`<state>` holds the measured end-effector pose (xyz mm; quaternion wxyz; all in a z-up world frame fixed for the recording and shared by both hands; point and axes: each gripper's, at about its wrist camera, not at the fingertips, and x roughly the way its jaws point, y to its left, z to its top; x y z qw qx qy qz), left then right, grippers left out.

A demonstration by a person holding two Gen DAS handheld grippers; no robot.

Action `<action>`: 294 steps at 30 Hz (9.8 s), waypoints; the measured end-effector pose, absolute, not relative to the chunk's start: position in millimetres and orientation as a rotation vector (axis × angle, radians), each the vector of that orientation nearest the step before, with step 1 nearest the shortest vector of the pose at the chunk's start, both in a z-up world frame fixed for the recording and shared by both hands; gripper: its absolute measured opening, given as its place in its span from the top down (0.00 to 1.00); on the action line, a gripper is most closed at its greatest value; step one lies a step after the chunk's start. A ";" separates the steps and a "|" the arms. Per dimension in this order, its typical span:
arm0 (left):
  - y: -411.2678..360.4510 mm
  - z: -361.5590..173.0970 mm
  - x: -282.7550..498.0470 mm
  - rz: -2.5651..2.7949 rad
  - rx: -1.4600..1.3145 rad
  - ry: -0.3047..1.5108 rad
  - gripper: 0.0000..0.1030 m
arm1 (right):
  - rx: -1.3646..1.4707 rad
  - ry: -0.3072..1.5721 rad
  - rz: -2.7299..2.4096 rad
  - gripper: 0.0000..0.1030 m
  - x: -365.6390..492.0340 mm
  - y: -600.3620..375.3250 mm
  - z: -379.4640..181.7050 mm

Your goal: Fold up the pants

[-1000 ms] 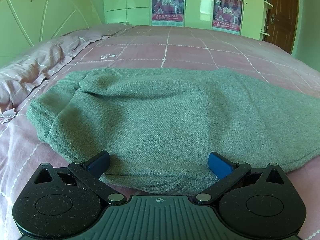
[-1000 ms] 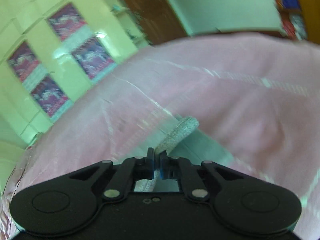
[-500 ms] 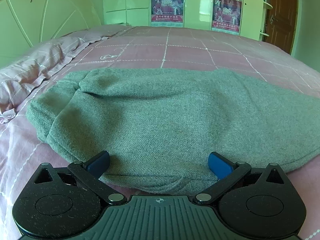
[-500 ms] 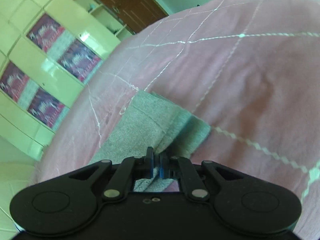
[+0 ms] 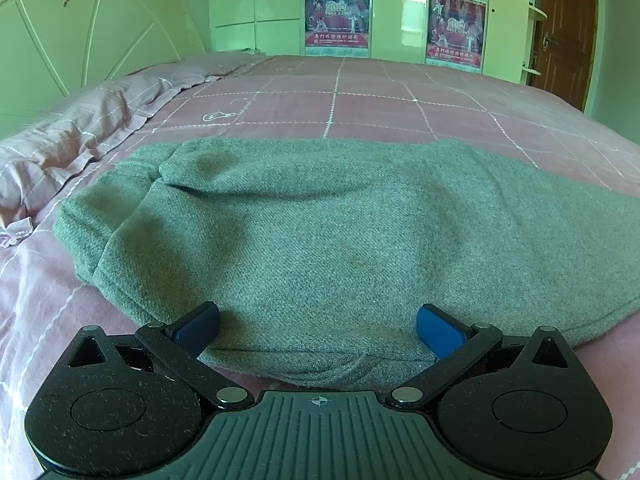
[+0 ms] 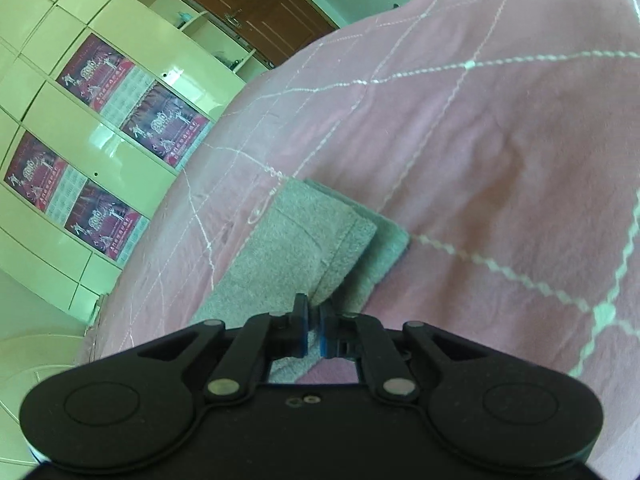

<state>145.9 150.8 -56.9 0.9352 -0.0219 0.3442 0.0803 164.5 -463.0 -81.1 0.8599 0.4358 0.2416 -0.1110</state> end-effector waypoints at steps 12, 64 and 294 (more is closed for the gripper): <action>150.1 -58.3 145.4 0.170 -0.043 0.695 0.00 | 1.093 0.455 -0.281 0.67 160.0 -485.7 -93.0; 327.4 -69.5 164.9 0.228 -0.570 0.627 0.23 | 0.072 0.959 0.895 0.79 442.6 -31.5 -63.7; -177.2 -42.3 173.0 -0.206 -0.020 0.647 0.00 | 0.872 0.396 -0.187 0.99 124.9 -455.6 -76.6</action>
